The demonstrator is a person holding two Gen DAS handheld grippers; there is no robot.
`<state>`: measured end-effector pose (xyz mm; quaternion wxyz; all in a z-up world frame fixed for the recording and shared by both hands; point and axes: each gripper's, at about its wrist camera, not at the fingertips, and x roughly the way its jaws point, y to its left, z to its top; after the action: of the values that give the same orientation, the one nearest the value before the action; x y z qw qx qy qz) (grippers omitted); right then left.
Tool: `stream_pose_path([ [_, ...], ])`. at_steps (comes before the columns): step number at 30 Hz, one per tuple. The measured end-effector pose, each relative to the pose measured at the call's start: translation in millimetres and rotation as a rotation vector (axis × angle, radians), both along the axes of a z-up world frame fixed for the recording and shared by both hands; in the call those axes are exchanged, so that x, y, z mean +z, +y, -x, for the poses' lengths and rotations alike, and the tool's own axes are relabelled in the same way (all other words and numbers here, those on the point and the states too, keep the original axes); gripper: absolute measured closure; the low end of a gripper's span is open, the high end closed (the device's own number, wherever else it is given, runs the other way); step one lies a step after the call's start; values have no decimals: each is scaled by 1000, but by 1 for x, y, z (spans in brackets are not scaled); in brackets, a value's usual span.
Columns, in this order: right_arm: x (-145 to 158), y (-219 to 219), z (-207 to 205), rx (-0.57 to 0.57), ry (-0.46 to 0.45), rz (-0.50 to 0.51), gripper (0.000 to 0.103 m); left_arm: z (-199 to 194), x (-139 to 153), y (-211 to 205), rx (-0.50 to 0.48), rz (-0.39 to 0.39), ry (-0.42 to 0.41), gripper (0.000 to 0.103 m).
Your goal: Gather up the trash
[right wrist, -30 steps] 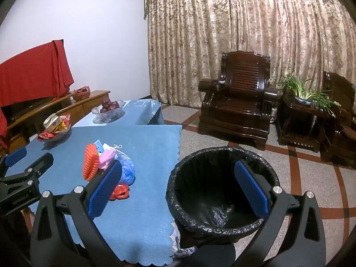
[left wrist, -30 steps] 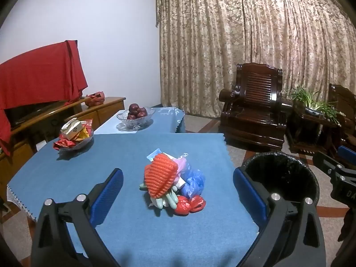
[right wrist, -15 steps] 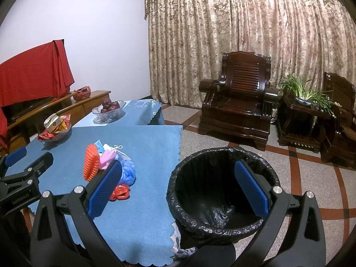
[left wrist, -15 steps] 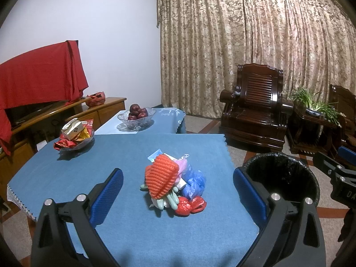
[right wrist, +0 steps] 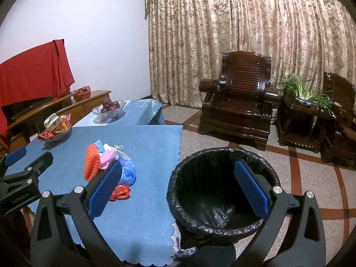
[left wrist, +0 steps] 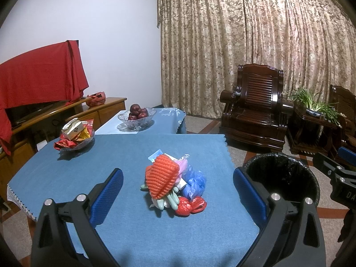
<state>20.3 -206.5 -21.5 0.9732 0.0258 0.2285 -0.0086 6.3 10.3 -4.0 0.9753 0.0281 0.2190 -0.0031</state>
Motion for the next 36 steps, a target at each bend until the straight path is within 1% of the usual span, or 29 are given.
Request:
stream_pose_path([
  [1,0,0,0,0,-1,0,5,5,3,-5,1,-1,-3,6],
  [20,0,1,0,0,0,0,5,0,4,0,-1,1,0,6],
  [36,-1,2,-2,1,4,-1,5,3,3,-3,1,3,-1,6],
])
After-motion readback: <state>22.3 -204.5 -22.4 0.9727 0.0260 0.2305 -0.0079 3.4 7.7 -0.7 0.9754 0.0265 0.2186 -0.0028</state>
